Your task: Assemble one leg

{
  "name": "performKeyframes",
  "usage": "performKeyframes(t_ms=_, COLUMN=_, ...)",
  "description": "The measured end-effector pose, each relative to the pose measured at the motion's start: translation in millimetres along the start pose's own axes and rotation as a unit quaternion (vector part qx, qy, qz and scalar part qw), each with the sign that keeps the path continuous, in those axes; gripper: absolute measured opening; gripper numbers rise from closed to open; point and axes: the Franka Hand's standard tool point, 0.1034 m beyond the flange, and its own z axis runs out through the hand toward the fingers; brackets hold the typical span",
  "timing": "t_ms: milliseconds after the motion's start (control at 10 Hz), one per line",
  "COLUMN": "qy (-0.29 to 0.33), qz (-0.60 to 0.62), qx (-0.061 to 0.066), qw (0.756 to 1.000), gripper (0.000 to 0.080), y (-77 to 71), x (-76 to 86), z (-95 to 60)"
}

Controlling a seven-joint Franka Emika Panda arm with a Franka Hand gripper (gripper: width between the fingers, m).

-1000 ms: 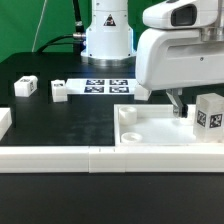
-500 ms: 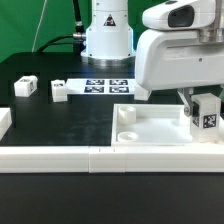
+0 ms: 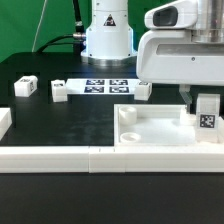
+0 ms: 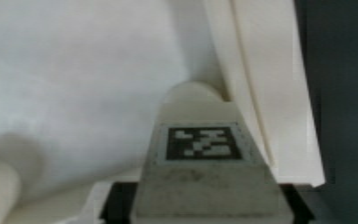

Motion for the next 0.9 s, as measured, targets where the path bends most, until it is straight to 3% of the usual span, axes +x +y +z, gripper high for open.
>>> performKeyframes(t_ms=400, qy=0.002, qz=0.213, qx=0.009, qw=0.977, gripper=0.0291, y=-0.6, x=-1.2, z=0.8)
performKeyframes(t_ms=800, qy=-0.006, qz=0.419, qx=0.013, qw=0.908, gripper=0.0291, y=-2.4, x=-3.9, z=1.2)
performKeyframes(t_ms=900, qy=-0.013, qz=0.478, qx=0.017, qw=0.878, gripper=0.0291, y=-1.7, x=-3.4, z=1.5)
